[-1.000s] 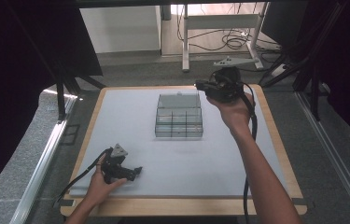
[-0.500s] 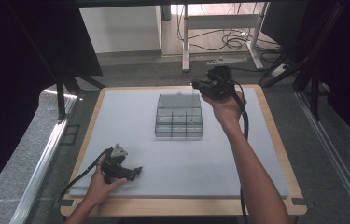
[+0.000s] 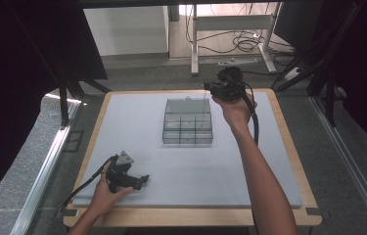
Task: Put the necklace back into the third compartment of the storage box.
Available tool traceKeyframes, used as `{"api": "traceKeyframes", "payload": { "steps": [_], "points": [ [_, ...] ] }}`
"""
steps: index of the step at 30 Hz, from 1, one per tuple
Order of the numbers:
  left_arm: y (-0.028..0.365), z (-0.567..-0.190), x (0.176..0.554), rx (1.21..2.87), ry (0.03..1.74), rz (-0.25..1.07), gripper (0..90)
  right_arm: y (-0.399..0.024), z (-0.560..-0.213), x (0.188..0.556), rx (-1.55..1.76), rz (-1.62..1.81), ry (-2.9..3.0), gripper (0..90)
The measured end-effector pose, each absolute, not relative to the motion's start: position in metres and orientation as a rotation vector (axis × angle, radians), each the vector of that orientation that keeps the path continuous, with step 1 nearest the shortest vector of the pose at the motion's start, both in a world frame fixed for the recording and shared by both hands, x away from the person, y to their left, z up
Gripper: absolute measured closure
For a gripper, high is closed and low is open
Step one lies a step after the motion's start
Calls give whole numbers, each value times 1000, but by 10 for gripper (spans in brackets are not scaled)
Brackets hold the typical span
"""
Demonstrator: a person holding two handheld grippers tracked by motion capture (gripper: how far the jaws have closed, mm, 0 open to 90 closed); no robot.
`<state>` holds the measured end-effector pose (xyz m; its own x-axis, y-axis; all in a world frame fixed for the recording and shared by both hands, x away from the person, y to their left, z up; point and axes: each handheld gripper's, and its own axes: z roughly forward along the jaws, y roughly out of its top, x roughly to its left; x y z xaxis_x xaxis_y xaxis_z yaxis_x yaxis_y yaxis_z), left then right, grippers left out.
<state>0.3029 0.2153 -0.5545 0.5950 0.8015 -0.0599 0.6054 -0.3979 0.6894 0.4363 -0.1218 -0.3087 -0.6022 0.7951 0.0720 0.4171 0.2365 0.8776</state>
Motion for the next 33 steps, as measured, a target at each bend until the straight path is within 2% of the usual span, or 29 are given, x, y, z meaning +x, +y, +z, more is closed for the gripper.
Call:
{"api": "traceKeyframes", "payload": {
  "steps": [33],
  "points": [
    [215, -555, 303, 2138, 1106, 372, 0, -118, -340, 483, 1215, 1328, 2033, 876]
  ]
}}
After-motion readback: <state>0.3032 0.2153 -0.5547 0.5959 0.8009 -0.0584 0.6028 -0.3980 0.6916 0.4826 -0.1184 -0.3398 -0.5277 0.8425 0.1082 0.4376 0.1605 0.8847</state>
